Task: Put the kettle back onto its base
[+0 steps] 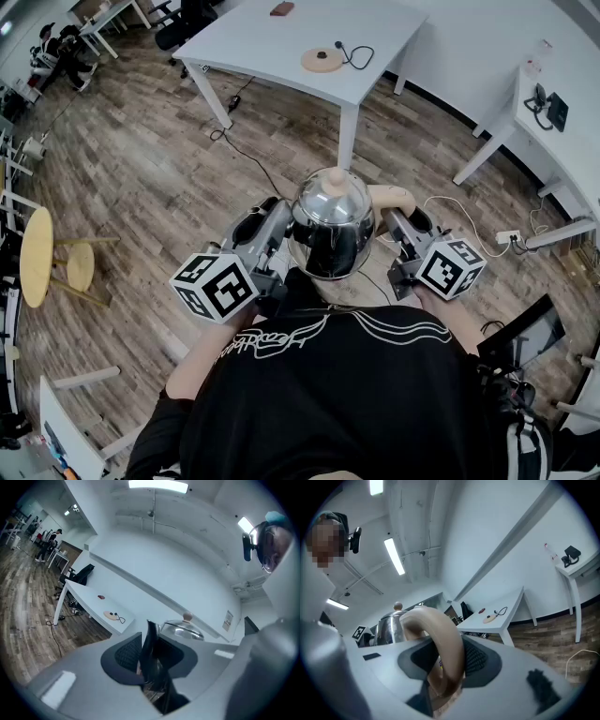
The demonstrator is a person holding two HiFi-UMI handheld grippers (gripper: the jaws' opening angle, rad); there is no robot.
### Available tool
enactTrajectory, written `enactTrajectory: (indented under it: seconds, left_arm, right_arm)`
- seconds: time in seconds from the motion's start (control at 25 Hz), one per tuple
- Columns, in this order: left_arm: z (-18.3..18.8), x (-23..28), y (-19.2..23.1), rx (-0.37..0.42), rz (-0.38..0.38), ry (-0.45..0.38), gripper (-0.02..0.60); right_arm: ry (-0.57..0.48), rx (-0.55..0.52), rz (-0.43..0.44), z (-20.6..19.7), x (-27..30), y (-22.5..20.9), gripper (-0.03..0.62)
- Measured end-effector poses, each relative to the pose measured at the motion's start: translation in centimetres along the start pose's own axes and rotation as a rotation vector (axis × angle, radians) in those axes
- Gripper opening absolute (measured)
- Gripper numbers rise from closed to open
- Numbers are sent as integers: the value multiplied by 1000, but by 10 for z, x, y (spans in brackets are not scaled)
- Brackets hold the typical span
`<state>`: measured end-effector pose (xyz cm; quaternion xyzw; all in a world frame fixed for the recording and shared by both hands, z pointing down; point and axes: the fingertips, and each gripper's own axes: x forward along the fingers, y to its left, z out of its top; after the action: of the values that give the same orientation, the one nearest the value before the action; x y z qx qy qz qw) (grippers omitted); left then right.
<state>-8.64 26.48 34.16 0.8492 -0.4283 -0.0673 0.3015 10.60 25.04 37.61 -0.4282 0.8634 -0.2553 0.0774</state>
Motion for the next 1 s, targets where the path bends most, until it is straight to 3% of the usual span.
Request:
enactTrajectory:
  seconds: [0.36, 0.56, 0.76, 1.0]
  left_arm:
    - [106, 90, 131, 10, -58, 16, 84]
    - [153, 131, 183, 20, -105, 35, 83]
    - [169, 166, 205, 2, -153, 68, 83]
    - [163, 207, 209, -17, -178, 107, 83]
  right_arm:
    - [-36, -6, -52, 36, 173, -33, 140]
    - [-44, -16, -91, 50, 237, -39, 140]
    - [-59, -20, -160, 63, 263, -56, 140]
    - [-71, -5, -217, 71, 265, -92, 140]
